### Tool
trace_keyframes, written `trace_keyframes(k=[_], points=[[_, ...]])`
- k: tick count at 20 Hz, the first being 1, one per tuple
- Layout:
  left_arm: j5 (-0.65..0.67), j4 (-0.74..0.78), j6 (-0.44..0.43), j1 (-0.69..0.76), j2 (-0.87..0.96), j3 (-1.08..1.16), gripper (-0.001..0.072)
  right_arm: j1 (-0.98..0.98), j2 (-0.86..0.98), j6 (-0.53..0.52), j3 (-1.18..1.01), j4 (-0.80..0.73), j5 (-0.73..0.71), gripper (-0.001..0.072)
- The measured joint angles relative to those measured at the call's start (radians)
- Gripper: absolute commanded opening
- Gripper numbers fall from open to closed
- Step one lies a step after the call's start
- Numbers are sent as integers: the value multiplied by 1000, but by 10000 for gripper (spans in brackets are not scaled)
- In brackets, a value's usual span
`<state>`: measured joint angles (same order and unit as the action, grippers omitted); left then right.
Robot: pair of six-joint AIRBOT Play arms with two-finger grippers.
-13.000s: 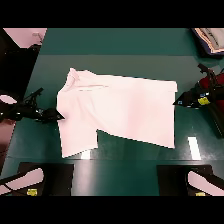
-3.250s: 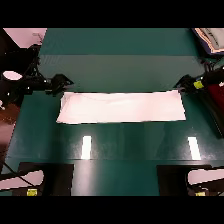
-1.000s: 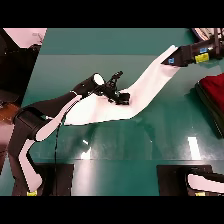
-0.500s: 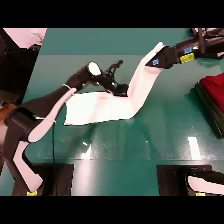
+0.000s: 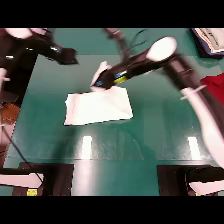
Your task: Fold the shirts.
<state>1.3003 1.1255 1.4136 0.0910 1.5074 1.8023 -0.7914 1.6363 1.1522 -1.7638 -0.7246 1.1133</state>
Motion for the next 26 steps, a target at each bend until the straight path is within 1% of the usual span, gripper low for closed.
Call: trace_keyframes(k=[1, 2, 3, 4, 5, 6, 8, 10, 13, 15, 17, 19, 22, 26], points=[[14, 7, 0, -39, -34, 1, 25, -49, 37, -13, -4, 0, -71, 276], [25, 11, 0, -74, -66, 2, 25, -94, 76, -26, -17, 1, -135, 511], [35, 19, 0, -108, -94, 2, 25, -136, 118, -42, -41, 1, -188, 606], [42, 23, 0, -138, -119, 2, 25, -171, 158, -53, -70, 0, -223, 596], [47, 27, 1, -158, -138, 3, 25, -193, 188, -60, -102, 0, -234, 568], [53, 26, 1, -172, -153, 3, 25, -206, 212, -66, -138, -8, -232, 558], [64, 23, 2, -192, -171, 2, 25, -204, 231, -70, -200, -62, -163, 558], [77, 13, 2, -201, -178, 0, 25, -167, 212, -46, -212, -142, -47, 557], [101, -3, 2, -208, -185, -2, 25, -58, 126, -13, -114, -229, 93, 557], [110, -12, 2, -211, -187, -9, 25, 39, 53, 14, 8, -256, 133, 558], [114, -29, 1, -211, -187, -30, 25, 143, -10, 54, 146, -272, 138, 560], [105, -54, 1, -212, -188, -63, 25, 243, -50, 88, 278, -262, 114, 560], [95, -85, -7, -212, -188, -115, 25, 363, -51, 107, 431, -187, 79, 560], [87, -104, -20, -213, -188, -150, 25, 414, 45, 73, 498, -26, 46, 560]])
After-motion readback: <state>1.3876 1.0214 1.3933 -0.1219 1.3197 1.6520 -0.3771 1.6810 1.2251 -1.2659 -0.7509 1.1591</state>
